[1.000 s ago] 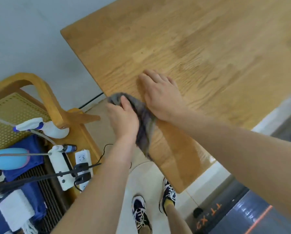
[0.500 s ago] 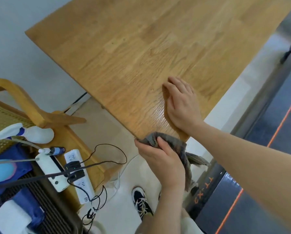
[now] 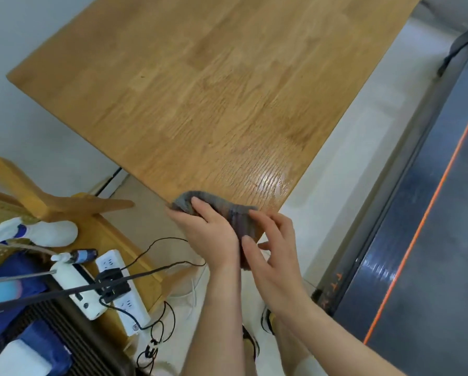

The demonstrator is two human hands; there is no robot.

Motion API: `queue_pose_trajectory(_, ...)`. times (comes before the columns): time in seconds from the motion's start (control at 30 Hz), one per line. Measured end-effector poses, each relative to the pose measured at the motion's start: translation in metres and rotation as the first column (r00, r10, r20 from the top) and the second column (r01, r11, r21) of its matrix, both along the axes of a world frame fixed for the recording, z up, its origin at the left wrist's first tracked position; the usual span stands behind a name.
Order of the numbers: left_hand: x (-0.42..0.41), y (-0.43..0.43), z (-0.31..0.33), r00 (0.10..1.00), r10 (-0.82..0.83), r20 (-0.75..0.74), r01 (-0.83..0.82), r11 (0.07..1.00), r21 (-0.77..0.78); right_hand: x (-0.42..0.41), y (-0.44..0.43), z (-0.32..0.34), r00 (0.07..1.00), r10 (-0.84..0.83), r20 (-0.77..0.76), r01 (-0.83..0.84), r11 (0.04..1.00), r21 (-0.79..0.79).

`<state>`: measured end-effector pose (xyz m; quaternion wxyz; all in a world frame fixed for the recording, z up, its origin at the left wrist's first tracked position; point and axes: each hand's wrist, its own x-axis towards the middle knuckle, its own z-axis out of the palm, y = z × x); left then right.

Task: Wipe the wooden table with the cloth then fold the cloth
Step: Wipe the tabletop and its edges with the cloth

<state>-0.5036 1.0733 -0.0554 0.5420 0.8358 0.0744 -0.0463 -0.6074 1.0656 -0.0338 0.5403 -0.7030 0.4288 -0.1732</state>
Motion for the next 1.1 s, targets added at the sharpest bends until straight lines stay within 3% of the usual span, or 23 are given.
queue_pose_trajectory(0.1, -0.054, 0.010, 0.000, 0.985, -0.160, -0.071, 0.161, 0.987, 0.004, -0.006, 0.003, 0.012, 0.996, -0.087, 0.010, 0.084, 0.986, 0.143)
queue_pose_trajectory(0.17, -0.066, 0.020, 0.008, 0.958, -0.242, -0.152, 0.252, 0.967, 0.047, -0.018, -0.005, 0.019, 0.994, -0.110, -0.012, 0.107, 0.923, 0.369)
queue_pose_trajectory(0.23, -0.072, 0.034, 0.022, 0.937, -0.286, -0.200, 0.322, 0.930, 0.176, -0.030, -0.022, 0.030, 0.999, 0.035, -0.007, -0.024, 0.800, 0.600)
queue_pose_trajectory(0.27, -0.075, 0.040, 0.032, 0.928, -0.315, -0.198, 0.359, 0.899, 0.250, -0.035, -0.033, 0.035, 0.992, 0.129, 0.002, -0.101, 0.773, 0.627)
queue_pose_trajectory(0.37, -0.072, 0.045, 0.062, 0.893, -0.443, -0.078, 0.445, 0.845, 0.295, -0.038, -0.063, 0.047, 0.977, 0.210, -0.018, -0.178, 0.867, 0.466)
queue_pose_trajectory(0.47, -0.045, 0.021, 0.077, 0.911, -0.413, 0.008, 0.408, 0.903, 0.132, -0.018, -0.082, 0.049, 0.998, 0.028, -0.061, -0.021, 0.993, 0.118)
queue_pose_trajectory(0.53, -0.021, -0.001, 0.070, 0.898, -0.433, 0.070, 0.423, 0.897, 0.126, -0.006, -0.090, 0.044, 0.970, -0.165, -0.180, 0.140, 0.979, -0.145)
queue_pose_trajectory(0.57, -0.011, -0.008, 0.063, 0.862, -0.493, 0.120, 0.467, 0.863, 0.194, -0.003, -0.088, 0.038, 0.935, -0.234, -0.265, 0.204, 0.970, -0.134)
queue_pose_trajectory(0.6, -0.004, -0.013, 0.056, 0.810, -0.566, 0.155, 0.516, 0.812, 0.273, 0.000, -0.081, 0.033, 0.907, -0.269, -0.324, 0.283, 0.959, -0.005)
queue_pose_trajectory(0.67, 0.006, -0.010, 0.039, 0.688, -0.699, 0.193, 0.596, 0.697, 0.400, 0.019, -0.049, 0.027, 0.952, -0.265, -0.153, 0.304, 0.870, 0.388)
queue_pose_trajectory(0.7, 0.009, -0.004, 0.033, 0.642, -0.739, 0.203, 0.618, 0.656, 0.433, 0.032, -0.028, 0.020, 0.956, -0.291, -0.024, 0.273, 0.861, 0.428)
queue_pose_trajectory(0.77, 0.018, 0.005, 0.029, 0.628, -0.756, 0.182, 0.638, 0.635, 0.435, 0.059, -0.003, 0.003, 0.910, -0.413, 0.013, 0.380, 0.849, 0.367)
queue_pose_trajectory(0.87, 0.045, -0.006, 0.033, 0.605, -0.783, 0.149, 0.696, 0.610, 0.380, 0.080, -0.023, -0.010, 0.824, -0.554, -0.121, 0.564, 0.779, 0.275)
queue_pose_trajectory(0.97, 0.071, -0.042, 0.029, 0.506, -0.841, 0.192, 0.696, 0.530, 0.485, 0.080, -0.088, -0.017, 0.820, -0.564, -0.092, 0.572, 0.809, 0.136)
queue_pose_trajectory(1.1, 0.072, -0.057, 0.009, 0.510, -0.849, 0.138, 0.556, 0.448, 0.701, 0.087, -0.165, -0.016, 0.856, -0.506, -0.107, 0.494, 0.861, -0.125)
